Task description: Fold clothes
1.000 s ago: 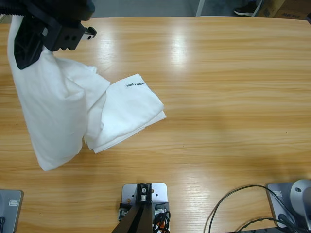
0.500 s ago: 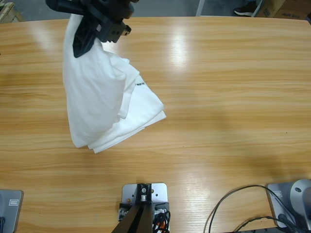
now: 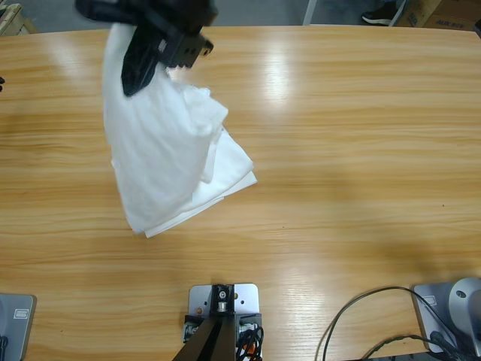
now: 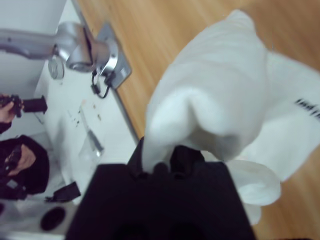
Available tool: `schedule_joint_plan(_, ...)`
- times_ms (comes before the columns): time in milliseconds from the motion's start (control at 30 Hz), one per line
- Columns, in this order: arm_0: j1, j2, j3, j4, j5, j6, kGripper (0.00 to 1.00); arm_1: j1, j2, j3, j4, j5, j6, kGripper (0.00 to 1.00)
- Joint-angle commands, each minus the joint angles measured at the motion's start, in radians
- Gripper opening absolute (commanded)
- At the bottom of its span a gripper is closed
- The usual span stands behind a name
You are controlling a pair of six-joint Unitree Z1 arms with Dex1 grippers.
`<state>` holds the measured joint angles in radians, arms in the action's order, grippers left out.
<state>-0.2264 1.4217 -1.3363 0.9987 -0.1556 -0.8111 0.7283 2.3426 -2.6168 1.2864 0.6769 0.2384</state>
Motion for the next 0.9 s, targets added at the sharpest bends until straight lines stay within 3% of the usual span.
schedule_joint_plan(33, -0.011, 0.029, 0.043, -0.012, -0.01, 0.007, 0.0, 0.147, 0.035, -0.266, 0.061, 0.008, 0.052, 0.0)
schedule_joint_plan(233, -0.026, 0.036, 0.055, -0.018, -0.01, 0.007, 0.0, 0.153, 0.032, -0.461, 0.036, 0.001, 0.069, 0.0)
schedule_joint_plan(533, -0.039, 0.045, 0.095, -0.054, -0.009, 0.001, 0.0, 0.126, 0.099, -0.483, 0.013, 0.043, 0.071, 0.0)
schedule_joint_plan(900, -0.057, 0.076, 0.098, -0.079, -0.009, -0.004, 0.0, -0.117, 0.184, -0.488, 0.062, 0.086, -0.01, 0.0)
